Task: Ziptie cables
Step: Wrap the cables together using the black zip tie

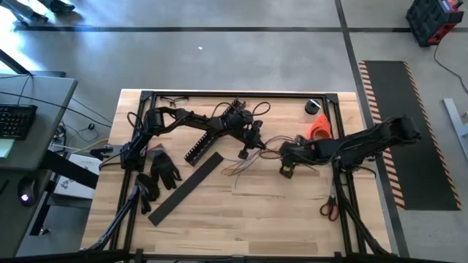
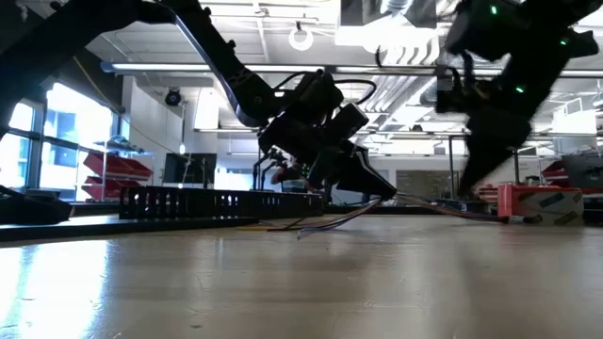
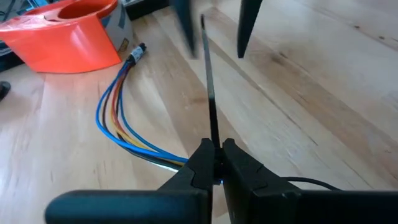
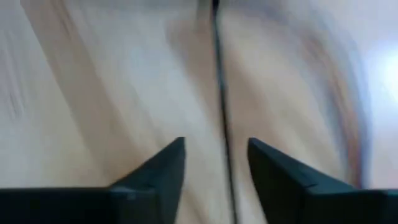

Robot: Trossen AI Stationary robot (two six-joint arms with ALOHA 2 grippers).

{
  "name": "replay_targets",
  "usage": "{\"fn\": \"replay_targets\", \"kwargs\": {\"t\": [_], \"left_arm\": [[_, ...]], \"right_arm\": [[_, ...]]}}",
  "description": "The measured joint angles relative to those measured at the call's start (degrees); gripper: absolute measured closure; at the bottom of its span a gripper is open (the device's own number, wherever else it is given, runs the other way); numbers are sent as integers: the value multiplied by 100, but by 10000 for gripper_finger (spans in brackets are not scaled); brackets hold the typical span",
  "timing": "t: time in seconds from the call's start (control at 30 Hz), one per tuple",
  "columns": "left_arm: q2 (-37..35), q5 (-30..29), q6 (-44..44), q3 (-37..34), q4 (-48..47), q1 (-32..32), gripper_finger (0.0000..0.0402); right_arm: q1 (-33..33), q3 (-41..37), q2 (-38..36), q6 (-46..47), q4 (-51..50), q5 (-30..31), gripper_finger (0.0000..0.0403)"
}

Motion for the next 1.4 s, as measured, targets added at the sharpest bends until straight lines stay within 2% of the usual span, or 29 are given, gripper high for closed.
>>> {"fn": "replay_targets", "kwargs": {"t": [0.1,0.2,0.27,0.4,0.57,0.8,0.87,1.0,1.2,1.4], "left_arm": [[0,5,0,0,-51,-6,401],[0,8,0,0,-55,-6,401],[0,8,-1,0,-68,-18,401],[0,8,2,0,-66,-26,401],[0,16,0,0,-84,-30,401],[-2,21,-2,0,-147,-36,401],[-2,37,-2,0,-163,-36,401],[-2,42,35,0,-210,-38,401],[-7,-12,110,0,-424,37,400],[-7,17,106,0,-306,60,401]], "right_arm": [[-127,-104,-48,-671,1115,555,198],[-367,-349,230,-1168,2209,362,178],[-463,-436,503,-1357,2500,323,178],[-528,-457,979,-1714,2696,685,207],[-501,-453,1289,-2198,3431,541,270],[-503,-453,1298,-2309,3459,414,375],[-445,-453,1297,-2259,3393,384,395],[-263,-435,1290,-1803,3080,467,400],[319,-449,1291,-527,2053,520,401],[566,-449,1292,-184,2174,728,402]]}}
